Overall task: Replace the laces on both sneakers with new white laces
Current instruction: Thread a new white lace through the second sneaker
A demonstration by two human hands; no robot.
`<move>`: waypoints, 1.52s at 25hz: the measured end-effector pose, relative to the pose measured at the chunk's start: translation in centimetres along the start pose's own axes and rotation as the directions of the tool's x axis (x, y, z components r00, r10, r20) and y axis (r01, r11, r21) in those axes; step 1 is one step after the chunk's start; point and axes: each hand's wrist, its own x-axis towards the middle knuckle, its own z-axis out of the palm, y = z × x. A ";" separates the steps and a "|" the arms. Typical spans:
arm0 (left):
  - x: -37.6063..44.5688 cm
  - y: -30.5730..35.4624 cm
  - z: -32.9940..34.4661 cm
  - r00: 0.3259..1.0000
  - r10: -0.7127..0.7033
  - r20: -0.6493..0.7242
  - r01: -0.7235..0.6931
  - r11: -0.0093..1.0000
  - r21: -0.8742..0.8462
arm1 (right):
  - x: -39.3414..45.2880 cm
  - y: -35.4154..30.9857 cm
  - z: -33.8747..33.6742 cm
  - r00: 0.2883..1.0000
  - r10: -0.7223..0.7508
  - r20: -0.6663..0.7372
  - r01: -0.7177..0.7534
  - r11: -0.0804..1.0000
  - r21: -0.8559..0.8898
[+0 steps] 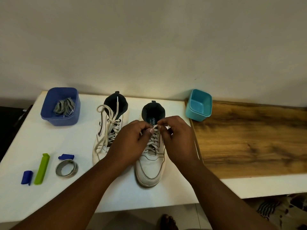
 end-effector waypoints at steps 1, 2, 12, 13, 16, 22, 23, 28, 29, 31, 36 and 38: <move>0.0 0.0 0.0 1.000 0.000 -0.003 0.000 1.000 -0.005 | 0.0 0.2 0.3 1.000 0.003 0.026 -0.003 1.000 -0.007; 0.0 0.0 0.1 1.000 0.001 -0.013 -0.001 1.000 -0.003 | 0.0 0.3 0.5 0.998 0.001 0.067 0.000 1.000 -0.008; 0.0 0.4 -0.3 0.983 -0.069 -0.171 0.064 0.997 -0.037 | -0.5 -0.6 0.1 0.988 0.007 0.154 0.021 0.983 -0.184; 0.0 0.3 -0.3 0.983 -0.080 -0.166 0.074 0.996 -0.039 | -0.4 -0.9 -0.2 0.993 -0.017 0.117 0.046 0.968 -0.247; 0.1 0.3 -0.2 0.983 -0.103 -0.152 0.098 0.994 -0.042 | -0.4 -1.6 -1.4 0.995 -0.062 0.080 0.085 0.942 -0.325; 0.0 -0.1 -0.4 0.986 -0.122 -0.116 0.118 0.992 -0.048 | 0.4 -2.4 -5.0 0.935 0.274 0.224 -0.298 0.951 0.079; 0.0 -0.1 -0.4 0.984 -0.127 -0.122 0.124 0.992 -0.033 | 0.4 -2.5 -5.7 0.945 0.301 0.132 -0.306 0.952 0.020; -0.1 -0.5 -0.7 0.981 -0.124 -0.149 0.130 0.991 0.030 | 0.4 -1.3 -6.8 0.932 0.319 -0.172 -0.361 0.789 -0.497; -0.1 -0.5 -0.8 0.983 -0.122 -0.138 0.129 0.991 0.044 | 0.3 -0.8 -6.7 0.934 0.326 -0.148 -0.348 0.729 -0.590; -0.2 -0.4 -0.9 0.987 -0.111 -0.119 0.121 0.989 0.079 | 0.0 -0.5 -5.8 0.954 0.291 -0.074 -0.261 0.680 -0.685; -0.2 0.0 -0.8 0.994 -0.057 -0.095 0.071 0.985 0.157 | -0.6 -1.9 -2.1 0.942 0.175 0.288 -0.018 0.878 -0.478; -0.2 -0.1 -1.0 0.997 -0.042 -0.063 0.051 0.989 0.142 | -0.4 -1.6 -1.7 0.950 0.155 0.272 -0.013 0.887 -0.462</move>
